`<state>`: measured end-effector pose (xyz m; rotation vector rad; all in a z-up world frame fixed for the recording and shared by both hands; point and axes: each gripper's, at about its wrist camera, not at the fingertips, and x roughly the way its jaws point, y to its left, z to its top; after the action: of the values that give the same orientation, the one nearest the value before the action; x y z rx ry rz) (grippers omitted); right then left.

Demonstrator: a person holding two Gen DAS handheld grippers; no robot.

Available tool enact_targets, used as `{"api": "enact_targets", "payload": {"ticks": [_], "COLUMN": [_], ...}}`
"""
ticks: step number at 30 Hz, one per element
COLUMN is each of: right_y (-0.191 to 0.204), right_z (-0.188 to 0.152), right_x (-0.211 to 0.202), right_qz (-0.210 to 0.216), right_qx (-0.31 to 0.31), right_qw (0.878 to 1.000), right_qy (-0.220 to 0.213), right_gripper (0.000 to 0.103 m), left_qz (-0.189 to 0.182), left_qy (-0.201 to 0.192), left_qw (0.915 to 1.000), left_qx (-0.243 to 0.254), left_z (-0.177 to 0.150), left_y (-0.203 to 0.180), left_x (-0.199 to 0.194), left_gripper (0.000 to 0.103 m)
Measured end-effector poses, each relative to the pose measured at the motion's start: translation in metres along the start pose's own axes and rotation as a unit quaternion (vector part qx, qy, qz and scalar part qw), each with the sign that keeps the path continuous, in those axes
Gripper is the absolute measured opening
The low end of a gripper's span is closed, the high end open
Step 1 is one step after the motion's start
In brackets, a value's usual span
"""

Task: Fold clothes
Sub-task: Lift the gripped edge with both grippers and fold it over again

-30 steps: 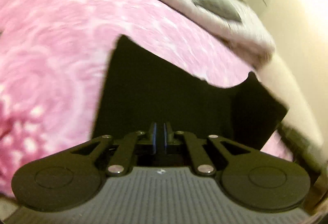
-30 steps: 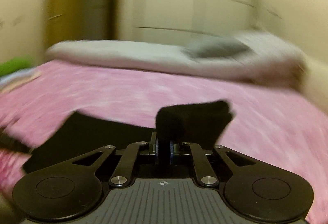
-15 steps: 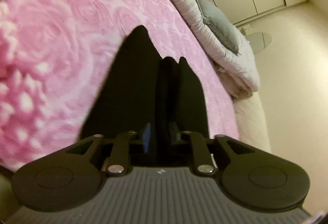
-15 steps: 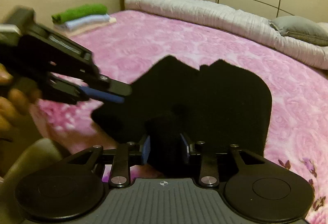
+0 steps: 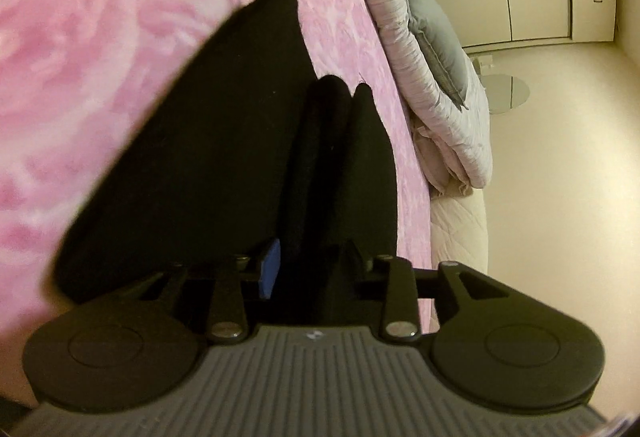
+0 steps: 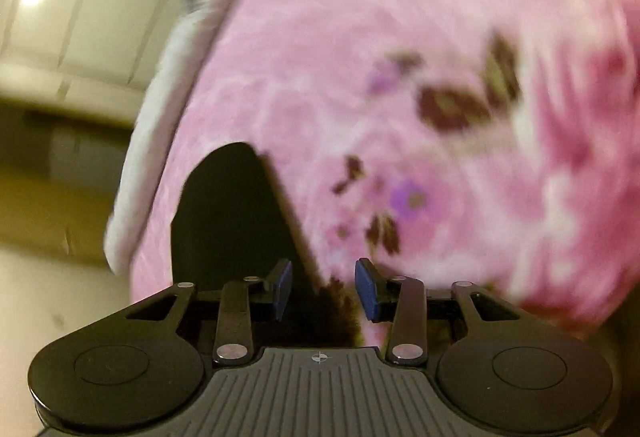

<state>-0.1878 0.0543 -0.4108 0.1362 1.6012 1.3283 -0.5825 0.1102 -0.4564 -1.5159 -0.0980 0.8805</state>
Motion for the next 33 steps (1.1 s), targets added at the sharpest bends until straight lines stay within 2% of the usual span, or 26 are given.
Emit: {"api": "enact_targets", "payload": {"ticks": [1,13,14,15,17,19,21,23,26,29,33], "right_y": [-0.003,0.013,0.014,0.015,0.021,0.031,0.044,0.057,0.081,0.089,0.100], "right_z": [0.002,0.004,0.004,0.004,0.002,-0.003,-0.008,-0.015,-0.030,-0.040,-0.054], "right_x": [0.006,0.033,0.036,0.038,0.040,0.041,0.041,0.043,0.051,0.055,0.061], "right_qz": [0.003,0.010,0.010,0.011,0.011,0.010,0.010,0.026,0.029,0.014,-0.006], "right_qx": [0.025,-0.024,-0.028,-0.032,-0.042,-0.053,-0.078,-0.107,-0.178,-0.240,-0.320], "right_qw": [1.000,0.999,0.999,0.999,0.999,0.998,0.997,0.993,0.982,0.969,0.946], "right_qy": [0.005,0.022,0.024,0.025,0.027,0.029,0.027,0.037,0.048,0.048,0.048], "right_gripper": [0.039,0.039,0.038,0.035,0.029,0.029,0.029,0.029,0.029,0.029,0.029], "left_qz": [0.000,-0.005,-0.005,-0.006,-0.007,-0.012,-0.009,0.004,0.033,0.060,0.038], "left_qy": [0.001,0.020,0.021,0.022,0.021,-0.002,-0.028,-0.055,-0.069,-0.047,-0.053], "left_qw": [1.0000,0.9975,0.9970,0.9965,0.9952,0.9920,0.9853,0.9753,0.9664,0.9786,0.9867], "left_qx": [0.004,0.068,0.074,0.080,0.095,0.126,0.168,0.214,0.245,0.192,0.149], "left_z": [0.003,0.012,0.012,0.012,0.013,0.015,0.018,0.022,0.030,0.035,0.029], "left_y": [0.000,-0.016,-0.018,-0.020,-0.024,-0.034,-0.048,-0.060,-0.057,-0.023,0.004], "left_x": [0.004,0.026,0.027,0.029,0.029,0.012,-0.007,-0.027,-0.049,-0.046,-0.046], "left_gripper": [0.031,0.035,0.032,0.017,0.013,0.012,0.012,0.012,0.012,0.012,0.012]}}
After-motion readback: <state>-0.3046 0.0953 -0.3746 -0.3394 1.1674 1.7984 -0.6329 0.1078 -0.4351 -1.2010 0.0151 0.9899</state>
